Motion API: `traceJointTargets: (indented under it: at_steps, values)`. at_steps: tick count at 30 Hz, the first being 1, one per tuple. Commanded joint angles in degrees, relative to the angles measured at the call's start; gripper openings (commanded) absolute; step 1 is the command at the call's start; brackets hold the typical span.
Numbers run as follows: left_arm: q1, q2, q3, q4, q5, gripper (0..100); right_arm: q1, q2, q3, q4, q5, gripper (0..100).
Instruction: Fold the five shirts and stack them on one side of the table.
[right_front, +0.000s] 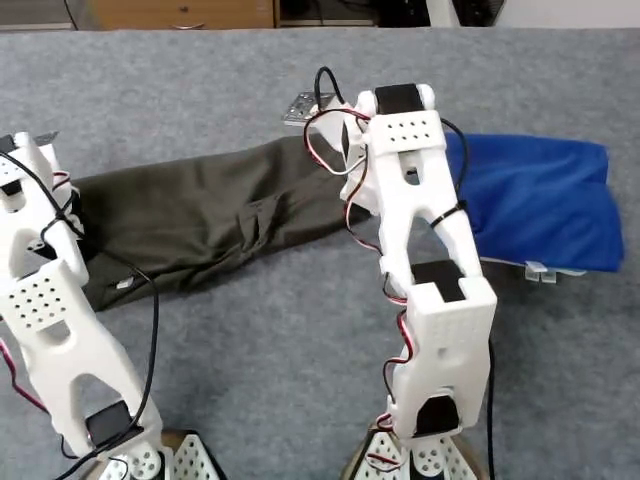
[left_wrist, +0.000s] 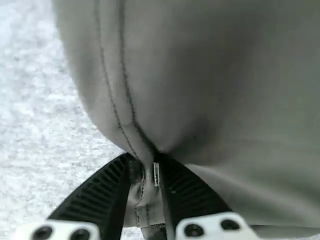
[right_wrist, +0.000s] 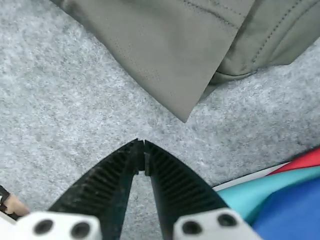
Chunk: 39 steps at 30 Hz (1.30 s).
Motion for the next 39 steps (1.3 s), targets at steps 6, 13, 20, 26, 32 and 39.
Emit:
traceJointTargets:
  at_steps: [6, 13, 20, 26, 32, 39]
  values:
    - [2.29, 0.48, -4.57, 3.52, -2.64, 2, 0.04, -1.63, -1.36, -1.32, -1.14, 0.2]
    - [4.22, -5.85, -10.81, 4.57, -0.26, 2, 2.51, -3.03, -11.74, -10.46, -19.78, 0.2]
    - [17.14, -20.70, -5.01, 4.57, 1.14, 2, 3.30, -3.03, -11.30, -24.18, -35.34, 0.2]
    - [36.22, -31.43, 2.20, 4.31, 5.89, 2, 10.59, -2.07, -9.54, -37.89, -43.78, 0.3]
    - [50.73, -29.58, -0.88, -5.80, 15.21, 2, 20.44, -4.44, -13.23, -40.79, -41.49, 0.4]
    - [57.49, -21.14, -6.59, -18.73, 24.97, 2, 30.90, -4.88, -14.73, -43.52, -38.77, 0.4]
